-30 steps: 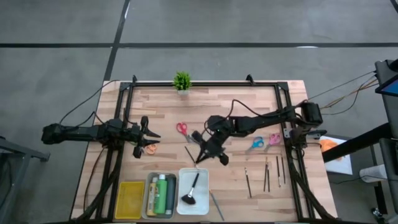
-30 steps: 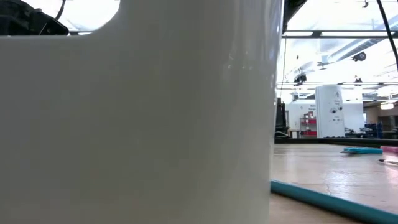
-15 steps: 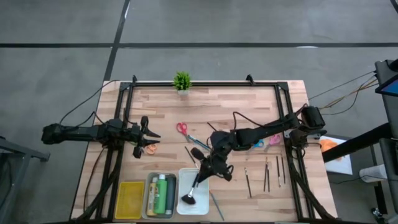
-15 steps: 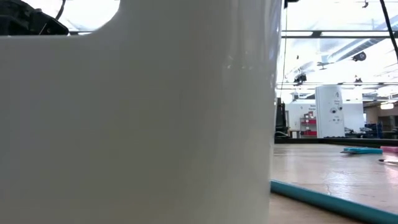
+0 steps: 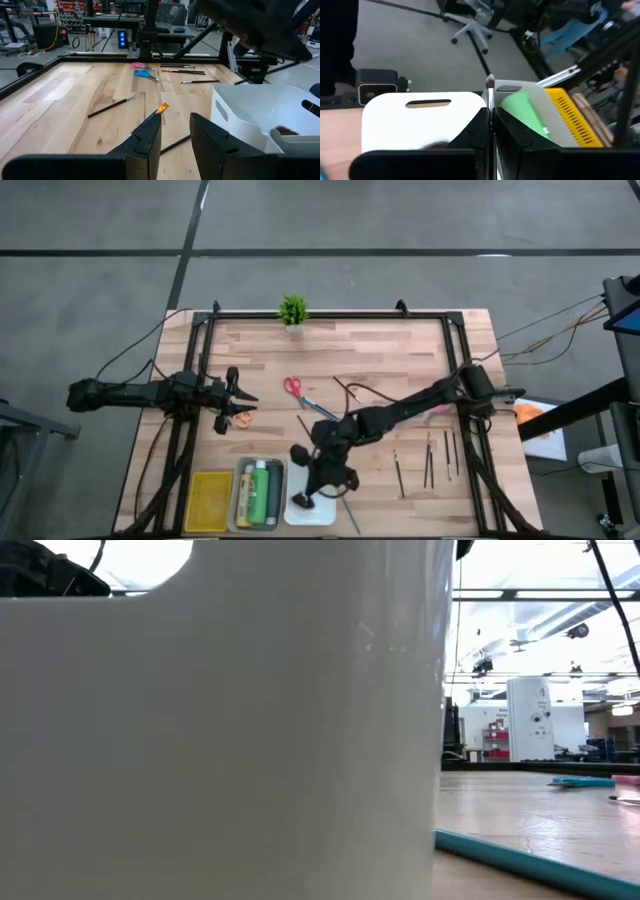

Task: Pick & Place Paint Supplies
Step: Put the black paint brush into the white bin

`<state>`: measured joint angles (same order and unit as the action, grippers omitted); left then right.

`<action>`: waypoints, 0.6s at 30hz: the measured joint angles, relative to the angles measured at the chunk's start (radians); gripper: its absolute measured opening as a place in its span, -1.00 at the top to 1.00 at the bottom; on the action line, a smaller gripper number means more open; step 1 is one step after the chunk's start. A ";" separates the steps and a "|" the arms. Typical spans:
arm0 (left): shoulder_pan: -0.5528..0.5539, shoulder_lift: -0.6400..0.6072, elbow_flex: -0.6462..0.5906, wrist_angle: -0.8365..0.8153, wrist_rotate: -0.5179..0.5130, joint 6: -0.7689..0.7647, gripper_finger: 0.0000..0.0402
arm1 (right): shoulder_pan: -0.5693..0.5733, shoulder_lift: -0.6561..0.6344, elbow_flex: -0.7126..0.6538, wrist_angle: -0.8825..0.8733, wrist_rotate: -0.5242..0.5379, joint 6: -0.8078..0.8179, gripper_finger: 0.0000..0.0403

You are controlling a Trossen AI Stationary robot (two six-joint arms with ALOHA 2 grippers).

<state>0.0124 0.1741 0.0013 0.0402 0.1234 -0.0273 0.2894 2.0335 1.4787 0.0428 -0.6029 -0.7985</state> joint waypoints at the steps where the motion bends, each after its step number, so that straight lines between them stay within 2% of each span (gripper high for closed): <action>1: 0.000 0.000 0.000 0.000 0.000 0.000 0.48 | 0.000 0.015 0.019 -0.017 0.002 0.003 0.92; 8: 0.000 0.000 0.000 0.000 0.000 0.000 0.48 | 0.003 0.111 0.092 -0.112 0.004 0.017 0.92; 18: 0.000 0.006 0.000 0.000 0.000 0.000 0.48 | 0.001 0.156 0.086 -0.143 0.020 0.034 0.92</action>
<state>0.0124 0.1806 0.0013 0.0403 0.1231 -0.0273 0.2905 2.1891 1.5647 -0.1006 -0.5831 -0.7645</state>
